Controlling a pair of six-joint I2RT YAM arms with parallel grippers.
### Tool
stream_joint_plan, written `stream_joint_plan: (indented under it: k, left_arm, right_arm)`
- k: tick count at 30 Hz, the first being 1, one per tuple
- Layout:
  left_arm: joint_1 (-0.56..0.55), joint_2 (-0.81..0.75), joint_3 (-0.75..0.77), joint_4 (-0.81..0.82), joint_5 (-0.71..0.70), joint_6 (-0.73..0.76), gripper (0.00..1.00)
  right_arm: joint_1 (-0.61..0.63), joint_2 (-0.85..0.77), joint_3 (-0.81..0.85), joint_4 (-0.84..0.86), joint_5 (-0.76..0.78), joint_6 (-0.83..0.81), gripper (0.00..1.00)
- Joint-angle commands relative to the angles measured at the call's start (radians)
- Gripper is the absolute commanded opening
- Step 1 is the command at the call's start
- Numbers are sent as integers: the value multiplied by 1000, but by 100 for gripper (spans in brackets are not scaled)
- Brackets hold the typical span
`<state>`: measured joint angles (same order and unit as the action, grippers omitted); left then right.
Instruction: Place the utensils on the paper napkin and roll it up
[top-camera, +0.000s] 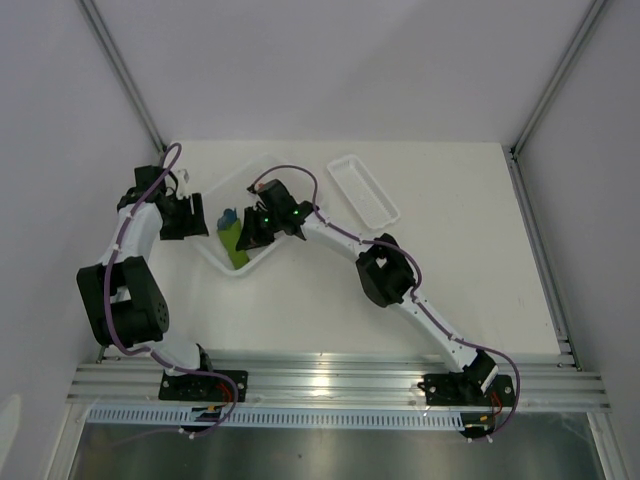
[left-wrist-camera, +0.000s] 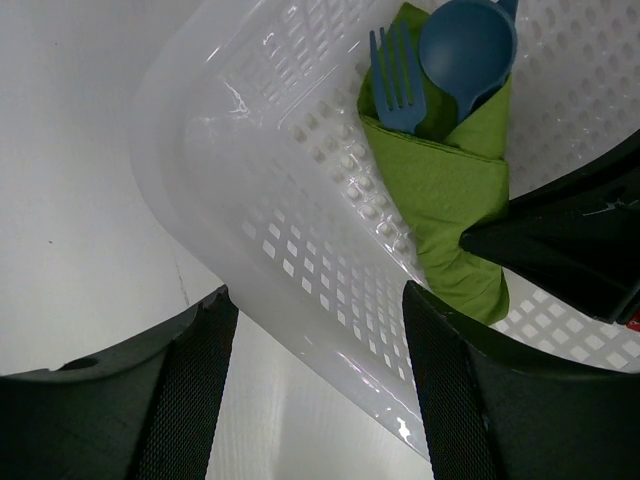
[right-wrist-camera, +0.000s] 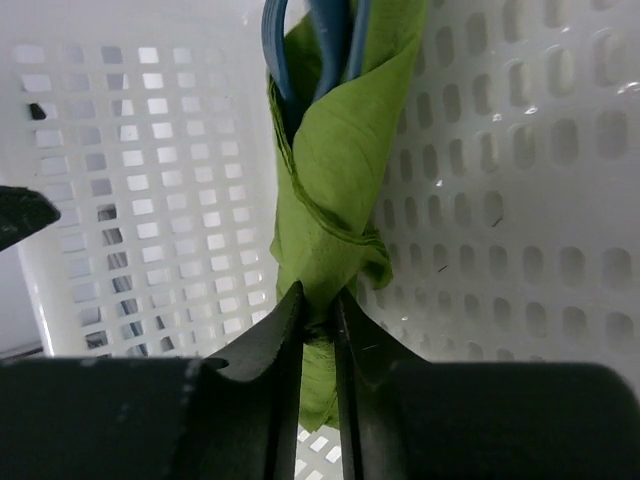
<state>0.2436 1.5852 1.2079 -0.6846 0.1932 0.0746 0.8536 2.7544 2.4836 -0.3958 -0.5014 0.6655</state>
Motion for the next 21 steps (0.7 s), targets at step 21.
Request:
stream_joint_plan:
  k: [21]
  left_arm:
    - [6, 1, 13, 8, 45, -21, 69]
  right_arm:
    - [-14, -99, -29, 89, 133, -50, 55]
